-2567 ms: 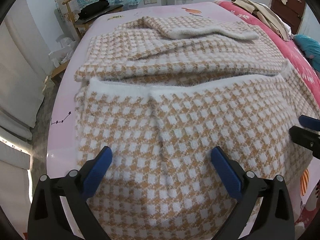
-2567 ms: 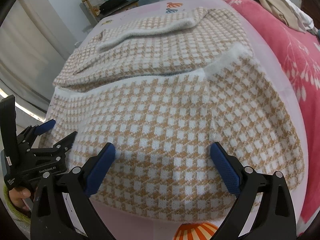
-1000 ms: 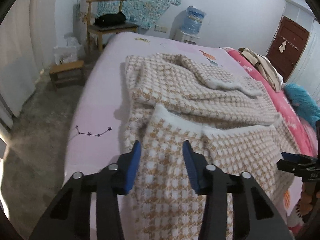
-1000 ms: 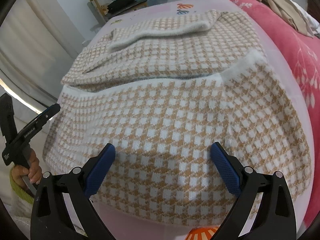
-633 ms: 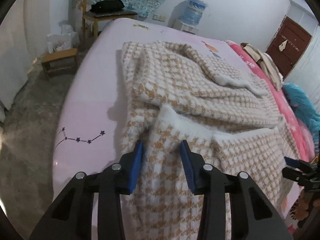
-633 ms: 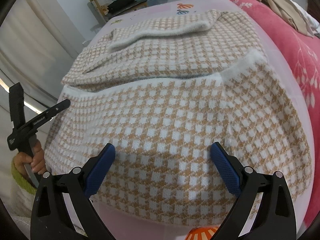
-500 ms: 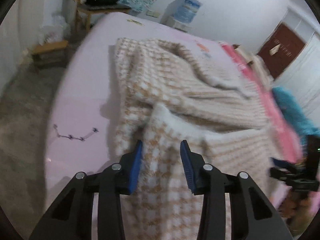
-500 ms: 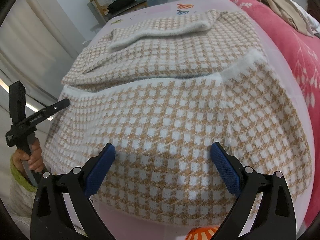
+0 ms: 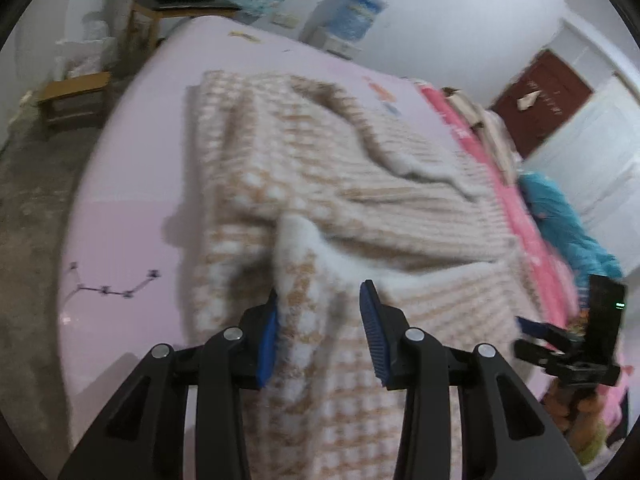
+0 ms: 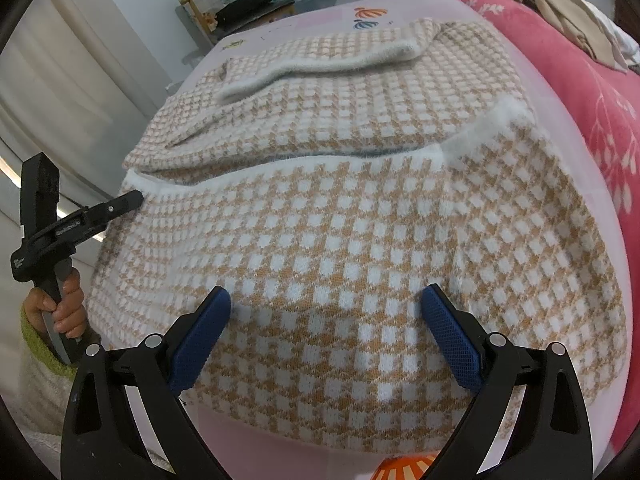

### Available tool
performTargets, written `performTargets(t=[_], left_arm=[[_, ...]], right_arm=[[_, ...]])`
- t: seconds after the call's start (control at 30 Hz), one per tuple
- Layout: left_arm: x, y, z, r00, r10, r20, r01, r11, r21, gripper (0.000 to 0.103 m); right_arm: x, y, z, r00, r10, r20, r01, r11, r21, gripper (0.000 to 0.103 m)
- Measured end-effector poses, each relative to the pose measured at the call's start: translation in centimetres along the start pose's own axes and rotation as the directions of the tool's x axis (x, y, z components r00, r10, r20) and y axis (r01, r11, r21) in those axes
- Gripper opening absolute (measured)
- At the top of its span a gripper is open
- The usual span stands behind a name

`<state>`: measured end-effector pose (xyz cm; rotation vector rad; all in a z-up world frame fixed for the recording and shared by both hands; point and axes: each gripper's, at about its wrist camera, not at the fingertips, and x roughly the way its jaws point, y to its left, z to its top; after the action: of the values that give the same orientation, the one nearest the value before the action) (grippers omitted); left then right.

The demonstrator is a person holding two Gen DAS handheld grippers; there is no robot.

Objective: Fold large clothes

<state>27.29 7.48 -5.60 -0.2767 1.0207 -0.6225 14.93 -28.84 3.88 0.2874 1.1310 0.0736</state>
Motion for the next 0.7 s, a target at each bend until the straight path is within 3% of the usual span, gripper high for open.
performTargets(t=[0.1, 0.17, 0.2, 0.3, 0.47, 0.53, 0.7], left_arm=[[-0.4, -0.9, 0.0, 1.0, 0.007, -0.007, -0.007, 1.0, 0.031, 0.037], [0.0, -1.3, -0.2, 0.995, 0.094, -0.034, -0.092, 0.994, 0.059, 0.037], [0.4, -1.4, -0.3, 0.985, 0.162, -0.057, -0.157, 0.985, 0.074, 0.037], [0.7, -2.1, -0.8, 0.971, 0.233, -0.054, -0.226, 0.967, 0.114, 0.036], [1.7, -4.7, -1.9, 0.919, 0.395, -0.01, -0.38, 0.891, 0.249, 0.036], [1.8, -5.1, -2.0, 0.907, 0.42, 0.0, -0.406, 0.876, 0.261, 0.036], [1.7, -4.8, -2.0, 0.904, 0.428, 0.001, -0.415, 0.877, 0.243, 0.036]], right_arm=[[0.0, -0.2, -0.1, 1.0, 0.007, 0.0, -0.007, 1.0, 0.001, 0.092], [-0.1, -0.3, -0.1, 1.0, 0.013, 0.001, -0.013, 1.0, 0.001, 0.092], [-0.1, -0.4, -0.2, 1.0, 0.015, 0.002, -0.015, 1.0, 0.001, 0.092], [-0.5, -0.7, -0.4, 1.0, 0.018, 0.002, -0.018, 1.0, -0.004, 0.092], [-3.2, -3.3, -0.8, 0.998, 0.03, 0.059, -0.032, 0.999, 0.042, 0.092], [-4.7, -5.0, -0.4, 0.995, 0.011, 0.103, -0.018, 0.997, 0.069, 0.092], [-6.4, -8.5, 1.9, 0.985, -0.035, 0.172, 0.014, 0.992, 0.124, 0.081]])
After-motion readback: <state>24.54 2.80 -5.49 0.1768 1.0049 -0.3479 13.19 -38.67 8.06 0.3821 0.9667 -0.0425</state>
